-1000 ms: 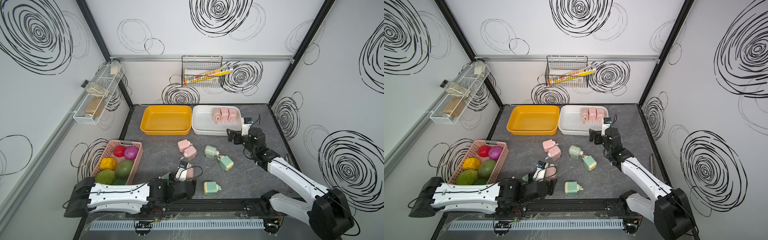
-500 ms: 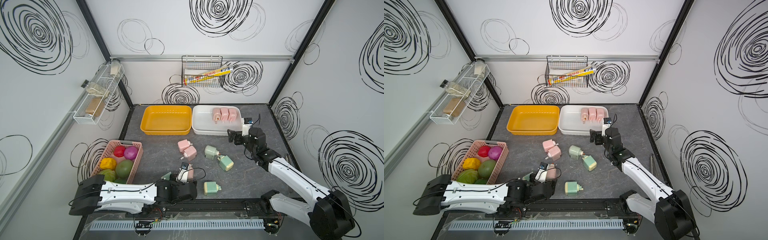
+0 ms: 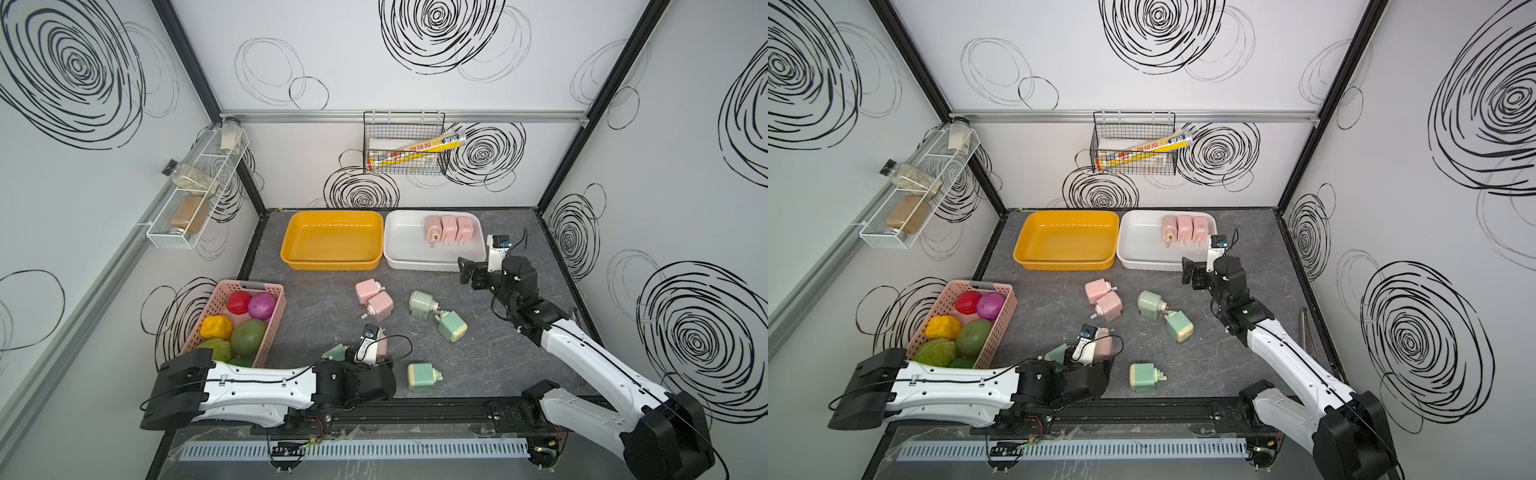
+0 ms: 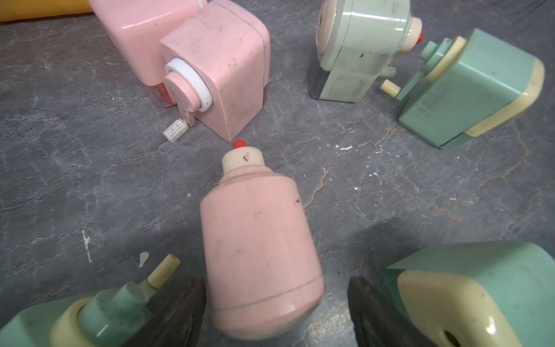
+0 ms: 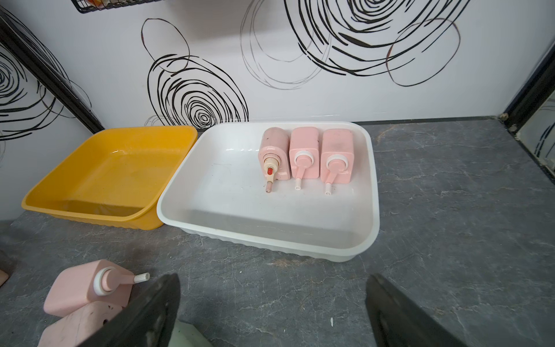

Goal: Place the pencil sharpeners by color into the storage box
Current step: Pick up the pencil sharpener from the center of the board.

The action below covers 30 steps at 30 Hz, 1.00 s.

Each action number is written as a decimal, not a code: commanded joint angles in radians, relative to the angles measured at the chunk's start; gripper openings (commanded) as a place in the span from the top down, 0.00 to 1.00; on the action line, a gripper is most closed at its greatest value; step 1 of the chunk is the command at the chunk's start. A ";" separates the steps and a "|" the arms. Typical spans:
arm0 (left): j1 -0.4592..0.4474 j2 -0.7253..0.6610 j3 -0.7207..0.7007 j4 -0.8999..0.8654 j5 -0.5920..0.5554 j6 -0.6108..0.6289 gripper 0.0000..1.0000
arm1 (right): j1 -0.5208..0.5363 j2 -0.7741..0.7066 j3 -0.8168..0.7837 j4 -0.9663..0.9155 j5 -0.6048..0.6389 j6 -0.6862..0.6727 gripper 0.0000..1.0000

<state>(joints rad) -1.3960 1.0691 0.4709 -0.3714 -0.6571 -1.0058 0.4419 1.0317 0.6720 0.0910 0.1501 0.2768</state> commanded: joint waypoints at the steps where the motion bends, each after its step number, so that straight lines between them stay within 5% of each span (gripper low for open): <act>1: -0.005 0.024 0.002 0.021 -0.037 0.013 0.19 | -0.002 -0.018 0.014 -0.016 0.015 -0.002 0.00; 19: 0.009 0.083 0.015 0.058 -0.029 0.049 0.37 | -0.002 -0.018 0.014 -0.019 0.011 -0.002 0.00; 21: 0.009 0.083 0.016 0.060 -0.026 0.049 0.35 | -0.002 -0.017 0.014 -0.018 0.010 -0.002 0.00; 25: 0.014 0.086 0.021 0.063 -0.018 0.049 0.12 | -0.002 -0.016 0.017 -0.018 0.010 -0.004 0.00; 30: 0.025 0.084 0.023 0.062 -0.026 0.037 0.21 | -0.002 -0.016 0.020 -0.022 0.009 -0.005 0.00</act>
<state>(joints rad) -1.3823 1.1503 0.4732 -0.3153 -0.6739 -0.9649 0.4416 1.0302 0.6720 0.0795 0.1558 0.2768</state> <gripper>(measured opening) 0.799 0.997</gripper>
